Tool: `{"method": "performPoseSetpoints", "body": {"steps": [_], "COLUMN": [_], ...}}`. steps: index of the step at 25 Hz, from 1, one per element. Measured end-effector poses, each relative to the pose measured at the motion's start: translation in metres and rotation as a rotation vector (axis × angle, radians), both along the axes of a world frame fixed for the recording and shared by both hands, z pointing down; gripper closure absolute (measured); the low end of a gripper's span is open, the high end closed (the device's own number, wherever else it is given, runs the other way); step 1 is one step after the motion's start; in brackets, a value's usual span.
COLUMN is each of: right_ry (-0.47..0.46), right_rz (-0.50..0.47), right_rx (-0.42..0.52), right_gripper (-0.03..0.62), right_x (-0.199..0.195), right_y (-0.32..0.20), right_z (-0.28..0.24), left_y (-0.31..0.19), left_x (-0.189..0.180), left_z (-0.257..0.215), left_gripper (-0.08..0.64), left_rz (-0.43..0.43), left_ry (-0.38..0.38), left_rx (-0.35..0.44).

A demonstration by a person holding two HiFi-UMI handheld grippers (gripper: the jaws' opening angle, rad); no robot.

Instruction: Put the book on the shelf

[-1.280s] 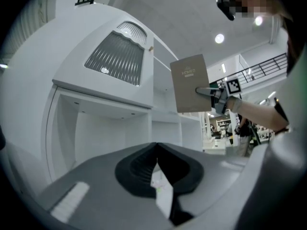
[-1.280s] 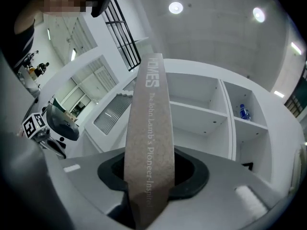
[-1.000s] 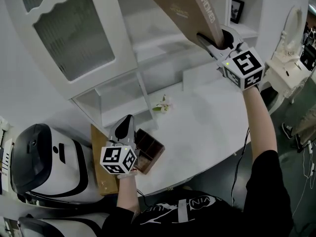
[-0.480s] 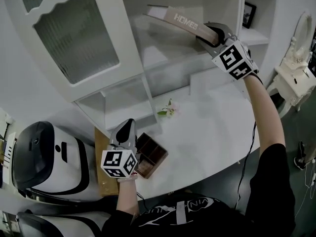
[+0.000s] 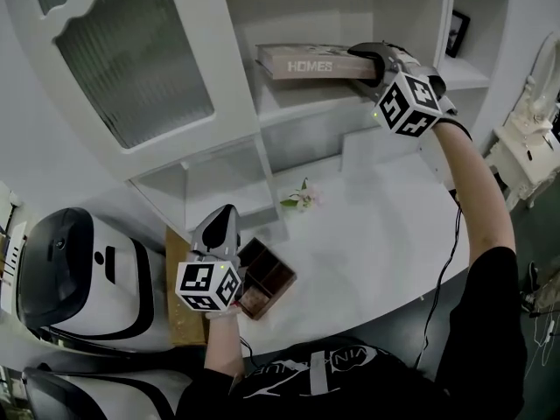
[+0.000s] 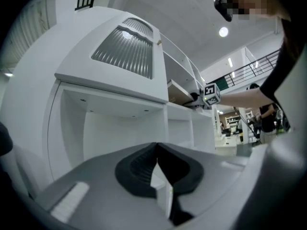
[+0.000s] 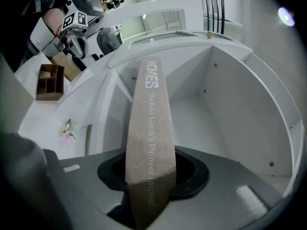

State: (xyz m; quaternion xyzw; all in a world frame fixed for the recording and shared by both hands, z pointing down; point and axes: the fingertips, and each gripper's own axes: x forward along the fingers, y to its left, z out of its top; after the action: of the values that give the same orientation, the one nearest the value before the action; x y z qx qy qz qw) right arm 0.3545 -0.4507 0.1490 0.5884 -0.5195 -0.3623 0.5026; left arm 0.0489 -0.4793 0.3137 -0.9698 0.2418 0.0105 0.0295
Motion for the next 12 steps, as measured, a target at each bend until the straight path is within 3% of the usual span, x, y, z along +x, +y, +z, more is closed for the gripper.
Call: {"method": "performPoseSetpoints", "body": {"steps": [12], "right_ry": [0.098], "right_rz": [0.011], "right_rx": [-0.108], "right_gripper": [0.414], "right_x": [0.021], "right_y": [-0.027], "right_z": [0.009], "left_y": [-0.015], "left_x": [-0.003], "left_z": [-0.010], "left_gripper": [0.560], "left_rz": [-0.061], "left_ry": [0.024], "left_rx": [0.000]}}
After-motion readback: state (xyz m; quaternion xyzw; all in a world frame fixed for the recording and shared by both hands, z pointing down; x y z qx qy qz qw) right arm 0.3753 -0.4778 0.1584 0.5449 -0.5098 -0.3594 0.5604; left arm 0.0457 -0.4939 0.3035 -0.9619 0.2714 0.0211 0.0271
